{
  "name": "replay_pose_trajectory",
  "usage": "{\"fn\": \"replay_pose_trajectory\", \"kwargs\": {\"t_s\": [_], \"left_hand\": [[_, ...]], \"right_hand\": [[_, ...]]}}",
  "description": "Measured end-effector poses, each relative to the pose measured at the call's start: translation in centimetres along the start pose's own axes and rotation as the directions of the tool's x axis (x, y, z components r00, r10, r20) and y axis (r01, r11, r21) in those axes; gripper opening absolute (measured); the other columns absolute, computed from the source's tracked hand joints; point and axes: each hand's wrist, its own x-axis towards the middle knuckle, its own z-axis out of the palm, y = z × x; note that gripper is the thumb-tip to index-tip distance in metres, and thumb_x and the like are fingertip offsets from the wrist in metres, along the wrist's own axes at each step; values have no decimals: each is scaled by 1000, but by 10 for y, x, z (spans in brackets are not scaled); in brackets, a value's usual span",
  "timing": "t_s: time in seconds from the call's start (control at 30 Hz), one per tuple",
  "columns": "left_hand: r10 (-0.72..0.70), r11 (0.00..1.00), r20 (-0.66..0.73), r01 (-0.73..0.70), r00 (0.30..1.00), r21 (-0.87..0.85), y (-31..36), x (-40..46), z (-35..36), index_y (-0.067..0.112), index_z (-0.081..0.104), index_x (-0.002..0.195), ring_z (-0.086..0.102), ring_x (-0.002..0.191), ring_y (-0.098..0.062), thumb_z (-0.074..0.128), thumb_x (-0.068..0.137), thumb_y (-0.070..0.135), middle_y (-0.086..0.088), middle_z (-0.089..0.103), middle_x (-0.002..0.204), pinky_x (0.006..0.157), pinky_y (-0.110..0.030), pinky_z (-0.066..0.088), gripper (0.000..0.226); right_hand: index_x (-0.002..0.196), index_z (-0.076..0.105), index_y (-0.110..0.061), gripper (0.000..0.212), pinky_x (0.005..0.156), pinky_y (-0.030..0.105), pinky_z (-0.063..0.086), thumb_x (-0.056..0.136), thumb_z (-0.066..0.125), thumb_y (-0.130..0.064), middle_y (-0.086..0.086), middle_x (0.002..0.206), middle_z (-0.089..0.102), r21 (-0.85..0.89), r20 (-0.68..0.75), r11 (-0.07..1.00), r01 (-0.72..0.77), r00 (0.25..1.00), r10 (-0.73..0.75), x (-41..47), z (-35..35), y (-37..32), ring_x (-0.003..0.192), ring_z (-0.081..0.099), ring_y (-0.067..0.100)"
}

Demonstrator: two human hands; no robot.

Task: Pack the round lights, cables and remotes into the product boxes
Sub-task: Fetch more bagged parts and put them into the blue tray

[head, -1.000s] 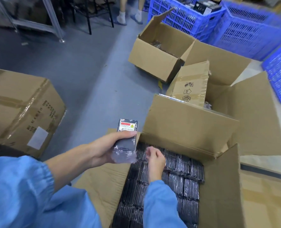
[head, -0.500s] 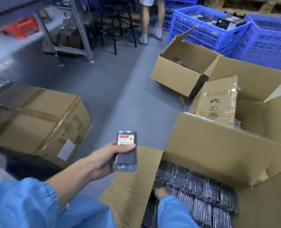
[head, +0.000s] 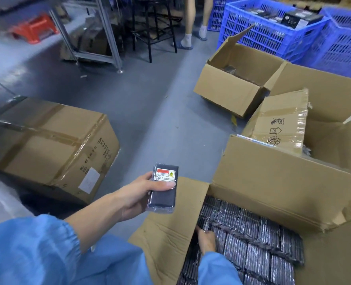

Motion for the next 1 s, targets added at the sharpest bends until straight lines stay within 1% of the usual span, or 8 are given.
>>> {"fn": "replay_pose_trajectory", "kwargs": {"t_s": [0.3,0.4,0.53,0.6,0.67,0.8,0.9,1.0], "left_hand": [[-25,1000,32,24,999,19,-4,3,-2,12,58,121,72,84,-22,80,69,18,-8,73,101,66,-33,57,57],[-54,999,75,54,996,6,-1,5,-6,11,63,120,72,91,-25,79,71,20,-13,72,111,71,-35,58,52],[-95,995,87,95,992,1,-3,6,-8,11,67,117,71,97,-27,80,72,24,-15,70,118,79,-39,59,49],[-102,994,94,104,990,-15,-2,6,-7,10,67,116,72,94,-26,79,75,23,-14,71,116,77,-39,59,45],[-109,992,109,116,988,-57,1,5,-4,9,68,114,73,90,-26,75,80,19,-14,72,112,71,-37,59,36],[-79,989,187,100,979,-109,15,-2,3,7,76,106,73,94,-29,85,67,20,-16,71,116,73,-42,60,41],[3,971,203,46,979,-234,22,-9,-4,4,74,108,73,91,-32,88,53,16,-17,72,111,70,-46,60,59],[123,950,319,-18,940,-313,29,-21,-9,9,70,120,62,118,-34,75,74,53,-17,62,131,99,-58,48,64]], "right_hand": [[153,19,-10,97,113,49,31,77,78,-27,13,154,32,368,149,930,4,987,-63,-9,-9,2,137,36,32],[141,45,-5,81,96,45,46,68,79,-19,20,138,52,614,295,781,-115,951,-92,-28,-35,-3,113,54,32],[138,42,-15,83,109,53,39,64,78,-9,31,138,39,764,331,606,-220,941,-75,-62,-74,-23,122,47,47],[142,35,-17,102,106,52,40,55,86,-14,25,150,29,677,320,723,-135,939,-124,-89,-89,-48,134,37,43],[132,49,-6,110,81,52,54,37,99,-32,22,135,54,633,361,774,-4,886,-291,-121,-95,-78,118,57,37],[109,75,-24,69,78,42,58,60,74,-73,8,114,72,589,468,755,288,640,-609,-204,-71,-143,103,70,24],[99,77,-19,49,91,35,53,76,66,-61,6,110,71,374,166,650,661,642,-748,-249,-36,-173,101,69,15],[99,73,-28,27,89,25,50,81,65,-47,-6,105,70,358,-16,521,775,563,-827,-277,-13,-183,97,66,2]]}}
